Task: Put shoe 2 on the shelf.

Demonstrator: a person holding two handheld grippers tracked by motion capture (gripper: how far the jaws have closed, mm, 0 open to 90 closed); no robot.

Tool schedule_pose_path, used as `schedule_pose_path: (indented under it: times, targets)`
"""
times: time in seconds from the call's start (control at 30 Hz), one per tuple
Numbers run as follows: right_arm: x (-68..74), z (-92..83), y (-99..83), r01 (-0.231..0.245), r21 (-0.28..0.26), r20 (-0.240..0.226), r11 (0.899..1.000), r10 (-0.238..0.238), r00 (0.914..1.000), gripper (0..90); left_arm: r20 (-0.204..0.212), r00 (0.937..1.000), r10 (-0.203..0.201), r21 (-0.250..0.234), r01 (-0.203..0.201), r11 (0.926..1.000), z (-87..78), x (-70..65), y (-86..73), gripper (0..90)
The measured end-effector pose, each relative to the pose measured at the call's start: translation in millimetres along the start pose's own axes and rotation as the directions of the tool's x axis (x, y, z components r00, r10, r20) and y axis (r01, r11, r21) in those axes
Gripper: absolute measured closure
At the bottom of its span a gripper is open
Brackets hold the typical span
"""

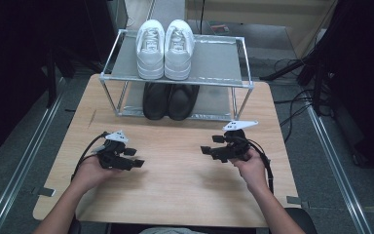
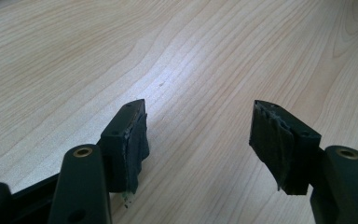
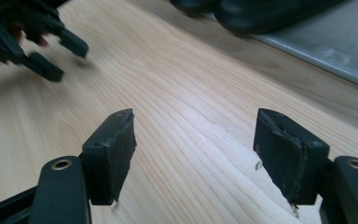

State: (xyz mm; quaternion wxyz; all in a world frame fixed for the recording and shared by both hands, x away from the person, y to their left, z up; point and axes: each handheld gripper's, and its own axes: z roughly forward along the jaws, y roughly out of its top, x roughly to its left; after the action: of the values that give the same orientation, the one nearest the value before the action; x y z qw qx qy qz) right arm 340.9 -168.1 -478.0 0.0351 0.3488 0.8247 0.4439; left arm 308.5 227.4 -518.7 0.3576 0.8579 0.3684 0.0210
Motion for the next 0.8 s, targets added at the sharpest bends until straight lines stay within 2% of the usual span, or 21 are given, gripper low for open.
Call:
schedule_pose_path:
  times: [0.07,0.23,0.43,0.63,0.8]
  targets:
    - [-1.2,1.8,-3.9,0.022,0.01,0.014,1.0,-0.022,0.9997,29.6,0.002,1.0,0.002,0.001,-0.002,1.0,0.4,-0.2,0.1,37.0]
    - [-5.3,7.1,-4.5,0.011,-0.008,0.019,1.0,-0.011,0.9998,29.2,0.004,1.0,0.007,0.011,-0.007,0.9999,1.9,-0.4,0.3,36.9]
    - [-6.3,12.7,-4.0,0.025,-0.001,0.042,1.0,-0.025,0.9988,29.1,0.001,1.0,0.008,0.012,-0.008,0.9999,3.0,-0.1,0.1,36.7]
    - [-5.9,14.9,-4.9,0.027,0.016,0.044,1.0,-0.027,0.9986,28.9,0.003,1.0,0.009,0.016,-0.009,0.9998,3.4,-0.5,0.1,36.5]
    - [-2.8,17.8,-5.0,0.047,0.03,0.037,0.998,-0.048,0.9982,28.9,0.003,0.9999,0.01,0.019,-0.01,0.9998,3.7,-0.5,0.0,36.4]
